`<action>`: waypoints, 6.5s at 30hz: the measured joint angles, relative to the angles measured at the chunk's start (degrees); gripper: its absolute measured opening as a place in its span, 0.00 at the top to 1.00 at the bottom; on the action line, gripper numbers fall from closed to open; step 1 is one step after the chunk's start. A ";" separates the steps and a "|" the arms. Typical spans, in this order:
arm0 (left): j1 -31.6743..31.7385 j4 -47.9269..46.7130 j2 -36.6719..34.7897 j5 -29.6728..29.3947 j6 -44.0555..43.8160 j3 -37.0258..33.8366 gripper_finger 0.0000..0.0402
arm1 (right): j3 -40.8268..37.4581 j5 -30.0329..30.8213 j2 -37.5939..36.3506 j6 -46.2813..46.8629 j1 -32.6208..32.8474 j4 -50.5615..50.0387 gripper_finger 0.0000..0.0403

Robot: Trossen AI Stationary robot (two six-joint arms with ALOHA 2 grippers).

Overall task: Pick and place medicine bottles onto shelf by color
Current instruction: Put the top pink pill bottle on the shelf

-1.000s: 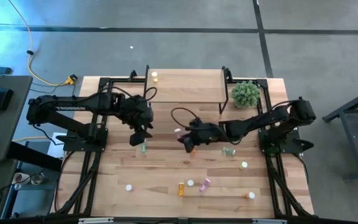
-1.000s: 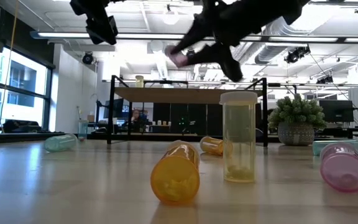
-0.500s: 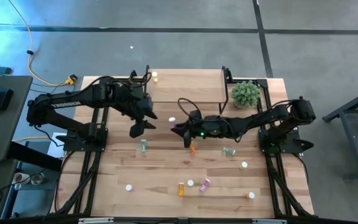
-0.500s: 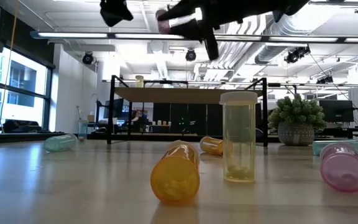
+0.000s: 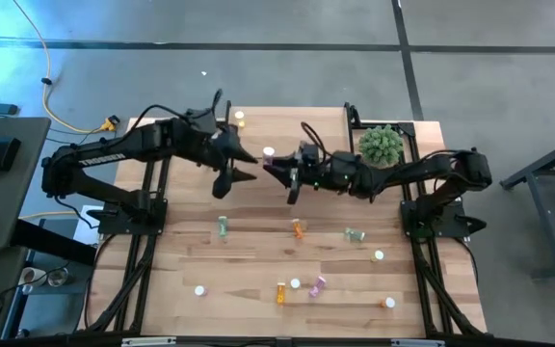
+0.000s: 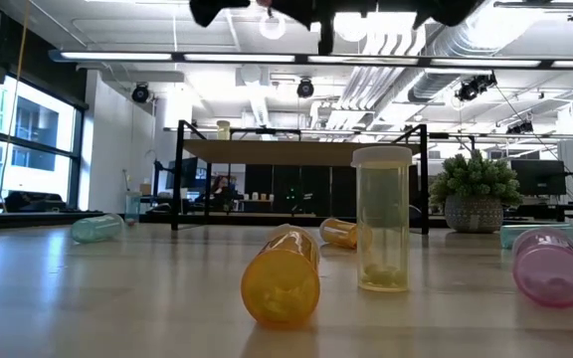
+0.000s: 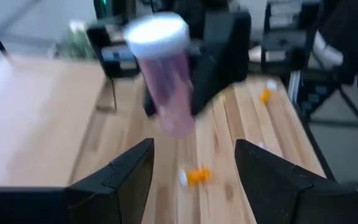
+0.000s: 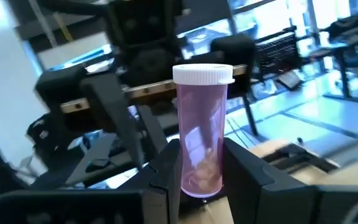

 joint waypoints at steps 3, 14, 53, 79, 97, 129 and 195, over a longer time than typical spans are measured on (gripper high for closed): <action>0.71 5.46 -0.23 0.03 -0.43 0.02 0.47 | 3.22 -4.09 -1.43 -3.04 -1.39 -6.24 0.79; 3.37 15.67 -0.56 -0.14 -0.92 0.04 0.47 | 20.23 -9.15 -3.26 -13.67 -6.33 -34.13 0.79; 3.46 25.51 -0.53 -6.22 -0.12 0.03 0.56 | 23.70 -5.50 -1.63 -11.73 -4.70 -32.35 0.79; 3.48 25.20 -0.45 -7.04 -0.70 -0.02 0.74 | 23.66 -3.87 -1.65 -11.35 -5.20 -35.01 0.68; 3.68 15.10 1.22 -21.69 3.66 -0.02 0.74 | 28.71 -3.70 -3.06 -15.13 -17.66 -58.85 0.54; 3.72 30.86 18.96 -31.09 6.65 -0.02 0.74 | 40.46 -21.95 2.27 -21.42 -25.10 -74.68 0.54; 3.50 29.72 16.42 -36.00 8.12 0.02 0.46 | 40.42 -20.13 2.88 -18.61 -29.06 -76.71 0.74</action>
